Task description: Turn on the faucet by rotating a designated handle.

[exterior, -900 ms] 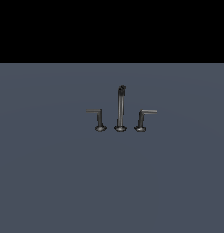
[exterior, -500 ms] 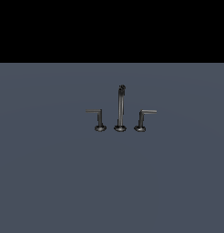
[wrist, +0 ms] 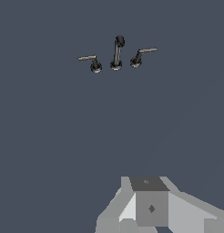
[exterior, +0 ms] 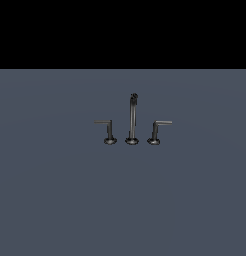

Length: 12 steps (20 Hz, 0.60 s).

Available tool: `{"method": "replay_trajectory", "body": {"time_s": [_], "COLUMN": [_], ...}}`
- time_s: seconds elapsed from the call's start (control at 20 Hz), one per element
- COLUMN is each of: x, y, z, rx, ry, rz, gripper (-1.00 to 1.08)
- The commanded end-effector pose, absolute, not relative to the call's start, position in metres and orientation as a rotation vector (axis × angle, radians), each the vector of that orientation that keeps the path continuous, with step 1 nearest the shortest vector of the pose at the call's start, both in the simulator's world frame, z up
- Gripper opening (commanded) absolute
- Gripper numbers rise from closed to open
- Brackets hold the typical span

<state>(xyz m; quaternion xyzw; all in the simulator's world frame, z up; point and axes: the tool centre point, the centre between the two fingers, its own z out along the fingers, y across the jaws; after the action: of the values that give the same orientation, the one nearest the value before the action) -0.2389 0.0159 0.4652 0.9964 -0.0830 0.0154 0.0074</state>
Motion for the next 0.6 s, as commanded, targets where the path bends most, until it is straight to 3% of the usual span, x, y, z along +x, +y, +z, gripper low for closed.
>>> {"method": "replay_trajectory", "body": {"time_s": [0.0,0.55], "x": [-0.233,-0.193], "y": [0.024,0.066], "z": [0.454,0.396], "rx": [3.11,3.058], "ry": [-0.326,-0.677], "rz": [0.046,0.038], "gripper": [-1.0,-1.0]}}
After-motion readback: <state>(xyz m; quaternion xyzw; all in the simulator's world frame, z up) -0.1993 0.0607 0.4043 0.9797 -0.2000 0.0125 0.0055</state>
